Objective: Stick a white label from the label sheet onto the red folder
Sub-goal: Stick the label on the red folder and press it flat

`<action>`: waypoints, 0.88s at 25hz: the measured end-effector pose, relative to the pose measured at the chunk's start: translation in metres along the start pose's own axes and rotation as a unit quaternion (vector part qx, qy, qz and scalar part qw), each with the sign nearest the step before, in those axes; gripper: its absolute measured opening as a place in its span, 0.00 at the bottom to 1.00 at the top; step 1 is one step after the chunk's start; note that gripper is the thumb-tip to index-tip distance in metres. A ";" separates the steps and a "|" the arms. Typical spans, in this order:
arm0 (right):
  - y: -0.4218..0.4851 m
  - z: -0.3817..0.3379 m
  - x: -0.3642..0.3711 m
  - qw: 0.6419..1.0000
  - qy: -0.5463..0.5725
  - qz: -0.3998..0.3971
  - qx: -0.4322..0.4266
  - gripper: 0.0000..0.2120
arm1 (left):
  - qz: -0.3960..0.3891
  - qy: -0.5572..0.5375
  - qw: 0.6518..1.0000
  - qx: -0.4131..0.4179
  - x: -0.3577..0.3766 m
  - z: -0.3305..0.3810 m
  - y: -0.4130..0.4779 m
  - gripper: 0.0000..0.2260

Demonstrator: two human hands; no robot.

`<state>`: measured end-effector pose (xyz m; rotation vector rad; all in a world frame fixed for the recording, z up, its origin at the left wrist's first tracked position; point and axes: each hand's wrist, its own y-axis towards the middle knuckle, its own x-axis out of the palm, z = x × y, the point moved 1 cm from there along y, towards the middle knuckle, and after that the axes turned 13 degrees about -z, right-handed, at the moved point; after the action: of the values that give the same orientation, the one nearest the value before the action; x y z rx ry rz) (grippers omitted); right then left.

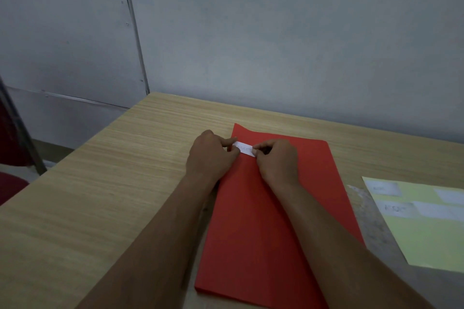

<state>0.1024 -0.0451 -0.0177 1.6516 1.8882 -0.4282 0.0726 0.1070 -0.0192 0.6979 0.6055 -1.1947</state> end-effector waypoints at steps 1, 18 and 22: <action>-0.001 -0.001 -0.001 1.000 -0.023 0.001 -0.005 0.05 | -0.001 0.007 1.000 0.003 0.000 0.000 0.000 0.15; -0.012 0.001 0.007 0.950 -0.298 -0.085 -0.027 0.24 | 0.012 0.062 0.998 0.005 -0.001 0.003 -0.001 0.15; -0.013 0.003 0.005 0.947 -0.301 -0.112 -0.031 0.24 | 0.004 0.075 0.997 0.013 0.000 0.002 -0.002 0.16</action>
<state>0.0901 -0.0448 -0.0248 1.0924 1.5942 -0.8487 0.0712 0.1046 -0.0182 0.8163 0.7129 -1.1504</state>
